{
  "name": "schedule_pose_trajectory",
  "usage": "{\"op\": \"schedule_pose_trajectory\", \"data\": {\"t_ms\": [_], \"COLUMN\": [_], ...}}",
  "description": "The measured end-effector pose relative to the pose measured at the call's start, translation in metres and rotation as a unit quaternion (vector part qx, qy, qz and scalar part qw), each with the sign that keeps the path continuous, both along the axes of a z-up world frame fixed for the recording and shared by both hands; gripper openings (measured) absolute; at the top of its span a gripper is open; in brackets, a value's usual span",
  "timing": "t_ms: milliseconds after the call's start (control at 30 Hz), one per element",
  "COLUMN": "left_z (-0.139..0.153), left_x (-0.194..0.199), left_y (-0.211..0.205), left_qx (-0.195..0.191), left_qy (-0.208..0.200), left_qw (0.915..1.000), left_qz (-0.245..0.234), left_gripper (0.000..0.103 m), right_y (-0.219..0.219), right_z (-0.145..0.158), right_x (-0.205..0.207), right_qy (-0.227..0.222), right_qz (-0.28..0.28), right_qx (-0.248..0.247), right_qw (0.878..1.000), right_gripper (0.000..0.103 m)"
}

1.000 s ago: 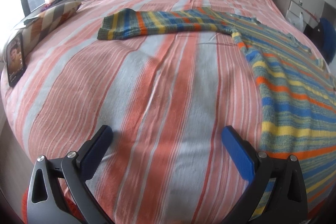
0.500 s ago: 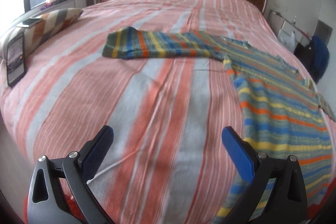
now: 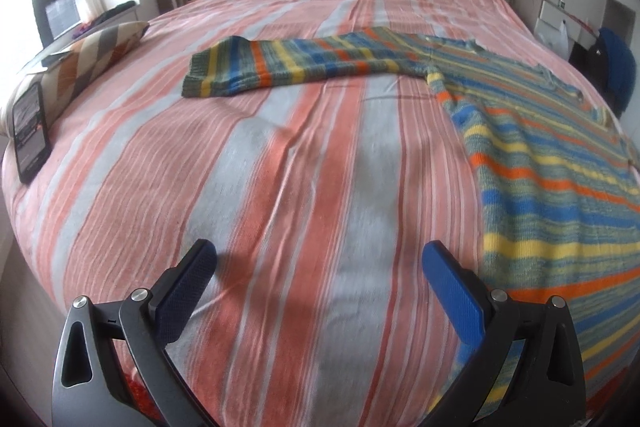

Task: Fold small clothes
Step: 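Grasp the other sleeve cuff with the right tool, then fold the held sleeve across the sweater body and open the right tool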

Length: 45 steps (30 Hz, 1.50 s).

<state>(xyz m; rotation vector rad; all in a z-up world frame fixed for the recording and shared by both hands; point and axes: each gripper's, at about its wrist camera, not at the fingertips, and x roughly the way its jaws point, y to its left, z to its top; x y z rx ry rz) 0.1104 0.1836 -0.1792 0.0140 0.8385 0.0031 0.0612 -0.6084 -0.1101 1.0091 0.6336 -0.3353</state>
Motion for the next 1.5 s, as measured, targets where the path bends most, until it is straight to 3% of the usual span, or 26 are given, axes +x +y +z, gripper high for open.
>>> {"op": "schedule_pose_trajectory", "data": {"t_ms": [133, 267, 300, 367, 400, 433, 533, 700, 767, 867, 967, 1100, 1167, 1200, 1233, 1300, 1333, 1367, 1400, 1433, 1500], "left_z": [-0.001, -0.003, -0.003, -0.003, -0.003, -0.003, -0.003, -0.002, -0.001, 0.001, 0.002, 0.001, 0.001, 0.001, 0.001, 0.001, 0.001, 0.0, 0.0, 0.0, 0.001], "left_x": [0.001, 0.003, 0.003, 0.002, 0.002, 0.002, 0.003, 0.004, 0.005, 0.004, 0.003, 0.002, 0.002, 0.001, 0.0, -0.001, 0.0, -0.001, 0.0, 0.0, -0.001], "left_y": [0.003, 0.002, 0.002, 0.002, 0.002, 0.002, 0.001, -0.001, -0.002, -0.001, 0.0, 0.001, 0.001, 0.002, 0.002, 0.004, 0.004, 0.004, 0.003, 0.003, 0.0], "left_qx": [-0.003, 0.004, 0.005, 0.003, 0.003, 0.003, 0.004, 0.006, 0.009, 0.009, 0.008, 0.006, 0.005, 0.005, 0.004, 0.002, 0.002, 0.002, 0.002, 0.003, 0.007], "left_qy": [0.003, 0.002, 0.002, 0.002, 0.002, 0.002, 0.002, -0.001, -0.002, -0.004, -0.005, -0.003, -0.002, -0.001, -0.001, -0.001, 0.0, 0.0, 0.001, 0.001, 0.0], "left_qw": [1.0, 1.0, 1.0, 1.0, 1.0, 1.0, 1.0, 1.0, 1.0, 0.9999, 0.9999, 1.0, 1.0, 1.0, 1.0, 1.0, 1.0, 1.0, 1.0, 1.0, 1.0], "left_qz": [0.007, 0.008, 0.008, 0.008, 0.008, 0.008, 0.008, 0.002, -0.001, -0.005, -0.005, -0.004, -0.002, -0.001, -0.001, -0.001, -0.001, -0.001, -0.002, -0.002, -0.004], "left_gripper": [0.103, 0.103, 0.103, 0.103, 0.103, 0.103, 0.103, 0.103, 0.103, 0.103, 0.103, 0.103, 0.103, 0.103, 0.103, 0.103, 0.103, 0.103, 0.103, 0.103, 0.103], "right_y": [-0.008, -0.005, -0.005, -0.001, 0.002, 0.006, 0.026, 0.105, 0.155, 0.233, 0.302, 0.38, 0.406, 0.416, 0.419, 0.412, 0.405, 0.394, 0.379, 0.363, 0.33], "right_z": [-0.009, -0.008, -0.008, -0.011, -0.01, -0.006, 0.025, 0.097, 0.123, 0.14, 0.126, 0.08, 0.049, 0.029, 0.013, 0.001, 0.002, 0.004, 0.005, 0.007, 0.003], "right_x": [0.015, 0.025, 0.028, 0.036, 0.038, 0.038, 0.044, 0.086, 0.115, 0.156, 0.188, 0.217, 0.229, 0.238, 0.241, 0.241, 0.236, 0.232, 0.228, 0.221, 0.207], "right_qy": [0.0, -0.019, -0.016, 0.037, 0.062, 0.067, 0.067, -0.009, -0.033, -0.052, -0.05, -0.027, -0.014, 0.013, 0.029, 0.017, 0.007, 0.005, 0.007, 0.015, 0.048], "right_qz": [0.006, 0.017, 0.019, 0.028, 0.029, 0.034, 0.042, 0.132, 0.19, 0.267, 0.326, 0.379, 0.411, 0.439, 0.454, 0.459, 0.46, 0.455, 0.442, 0.427, 0.4], "right_qx": [0.005, -0.002, -0.005, -0.037, -0.057, -0.071, -0.146, -0.182, -0.194, -0.208, -0.219, -0.226, -0.204, -0.168, -0.124, -0.069, -0.056, -0.051, -0.05, -0.053, -0.072], "right_qw": [1.0, 1.0, 1.0, 0.998, 0.996, 0.995, 0.986, 0.974, 0.962, 0.94, 0.918, 0.897, 0.888, 0.883, 0.882, 0.885, 0.886, 0.889, 0.896, 0.903, 0.912], "right_gripper": [0.079, 0.078, 0.073, 0.035, 0.006, 0.005, 0.003, 0.003, 0.003, 0.003, 0.003, 0.003, 0.007, 0.017, 0.023, 0.024, 0.03, 0.036, 0.051, 0.06, 0.06]}}
